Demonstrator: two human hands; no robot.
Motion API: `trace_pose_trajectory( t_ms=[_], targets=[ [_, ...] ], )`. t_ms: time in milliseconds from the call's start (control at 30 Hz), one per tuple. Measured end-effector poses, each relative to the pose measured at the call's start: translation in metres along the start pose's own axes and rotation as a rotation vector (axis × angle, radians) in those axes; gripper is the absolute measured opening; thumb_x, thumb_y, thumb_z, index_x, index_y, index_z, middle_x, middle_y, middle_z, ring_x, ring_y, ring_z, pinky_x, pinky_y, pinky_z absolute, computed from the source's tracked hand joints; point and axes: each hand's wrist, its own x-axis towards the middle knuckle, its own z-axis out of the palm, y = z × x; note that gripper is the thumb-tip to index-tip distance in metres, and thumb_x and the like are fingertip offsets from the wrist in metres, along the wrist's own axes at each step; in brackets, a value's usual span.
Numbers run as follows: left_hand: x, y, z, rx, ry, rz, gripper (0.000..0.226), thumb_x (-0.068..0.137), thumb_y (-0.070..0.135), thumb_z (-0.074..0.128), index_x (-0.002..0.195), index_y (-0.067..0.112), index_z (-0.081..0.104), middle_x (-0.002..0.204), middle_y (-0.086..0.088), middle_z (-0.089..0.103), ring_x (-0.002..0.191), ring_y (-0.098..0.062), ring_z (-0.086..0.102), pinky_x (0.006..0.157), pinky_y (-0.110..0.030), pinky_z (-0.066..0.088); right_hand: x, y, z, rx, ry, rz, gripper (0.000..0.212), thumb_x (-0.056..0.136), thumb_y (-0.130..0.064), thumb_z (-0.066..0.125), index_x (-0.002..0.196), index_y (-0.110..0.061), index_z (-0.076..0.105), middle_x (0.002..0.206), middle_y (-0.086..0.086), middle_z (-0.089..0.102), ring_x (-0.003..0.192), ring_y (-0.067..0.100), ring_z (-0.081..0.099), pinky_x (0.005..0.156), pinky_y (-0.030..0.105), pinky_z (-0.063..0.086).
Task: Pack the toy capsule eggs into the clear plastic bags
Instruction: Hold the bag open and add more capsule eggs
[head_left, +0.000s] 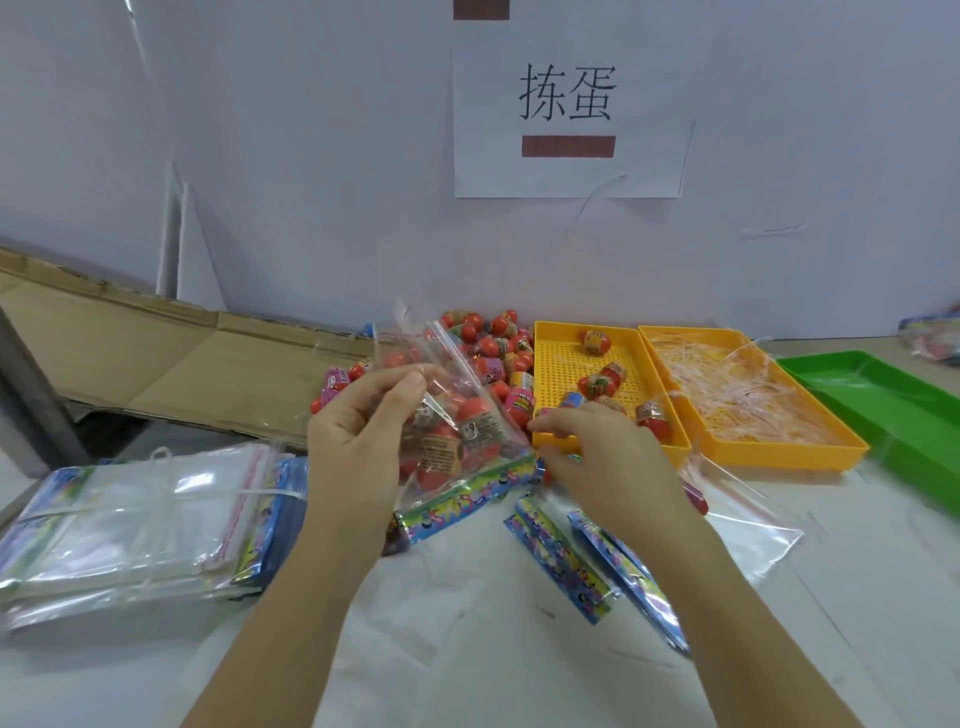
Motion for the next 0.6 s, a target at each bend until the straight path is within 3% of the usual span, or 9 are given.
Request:
trace_pose_trajectory(
  t_ms=[100,200,267,367,467,533,600],
  targets=[
    [-0.001,0.0,0.001,-0.031,-0.035,-0.02,0.01,0.084,0.018,0.07,0.087,0.02,0.079,0.079,0.0,0.075,0.056,-0.006,0.062,0.045,-0.016,0.047,0.0,-0.001,0.013,-0.259,-0.092,-0.002,0.04,0.092,-0.045,0.056,0.131,-0.043,0.05,0.121,-0.003,0.052,0.117,0.021,0.045,0.1,0.044,0.035],
    [-0.002,0.0,0.003,-0.085,-0.078,-0.056,0.055,0.057,0.035,0.084,0.107,0.014,0.073,0.092,-0.009,0.076,0.054,-0.007,0.063,0.044,-0.017,0.047,0.002,0.0,0.021,-0.299,-0.031,0.022,0.036,0.092,-0.043,0.056,0.127,-0.037,0.05,0.124,-0.002,0.05,0.119,0.021,0.043,0.101,0.043,0.033],
    [-0.001,0.0,0.003,-0.079,-0.07,-0.092,0.068,0.052,0.039,0.081,0.114,0.014,0.07,0.091,-0.007,0.077,0.061,-0.009,0.069,0.049,-0.021,0.052,0.004,0.001,0.022,-0.275,0.03,0.01,0.03,0.093,-0.043,0.055,0.122,-0.035,0.052,0.122,-0.004,0.051,0.114,0.018,0.044,0.1,0.04,0.035],
    [0.001,-0.001,0.001,-0.058,-0.08,-0.125,0.069,0.051,0.038,0.08,0.117,0.017,0.068,0.098,-0.005,0.077,0.089,-0.019,0.074,0.073,-0.035,0.06,0.004,-0.003,0.013,0.17,0.179,0.005,0.019,0.092,-0.041,0.058,0.108,-0.032,0.053,0.103,-0.015,0.061,0.093,0.009,0.059,0.088,0.038,0.05],
    [0.0,-0.003,0.001,0.003,-0.117,-0.096,0.054,0.058,0.033,0.078,0.11,0.024,0.07,0.097,0.002,0.077,0.088,-0.012,0.074,0.066,-0.022,0.058,-0.003,-0.014,-0.006,0.711,0.476,-0.057,0.018,0.087,-0.028,0.068,0.098,-0.035,0.056,0.083,-0.014,0.066,0.064,0.007,0.063,0.06,0.03,0.055],
    [-0.003,-0.004,0.002,0.08,-0.166,-0.067,0.043,0.063,0.033,0.082,0.104,0.033,0.071,0.099,0.005,0.077,0.089,-0.01,0.073,0.065,-0.018,0.056,-0.011,-0.023,-0.023,1.003,0.566,-0.188,0.02,0.084,-0.026,0.065,0.102,-0.034,0.063,0.087,-0.004,0.067,0.068,0.016,0.063,0.056,0.027,0.053],
    [-0.006,-0.007,0.003,0.133,-0.22,-0.066,0.042,0.068,0.034,0.087,0.106,0.036,0.07,0.102,0.007,0.076,0.09,-0.012,0.073,0.066,-0.021,0.057,-0.019,-0.028,-0.036,1.178,0.526,-0.34,0.028,0.084,-0.028,0.058,0.11,-0.031,0.067,0.097,0.011,0.066,0.076,0.028,0.062,0.06,0.034,0.053]
  ],
)
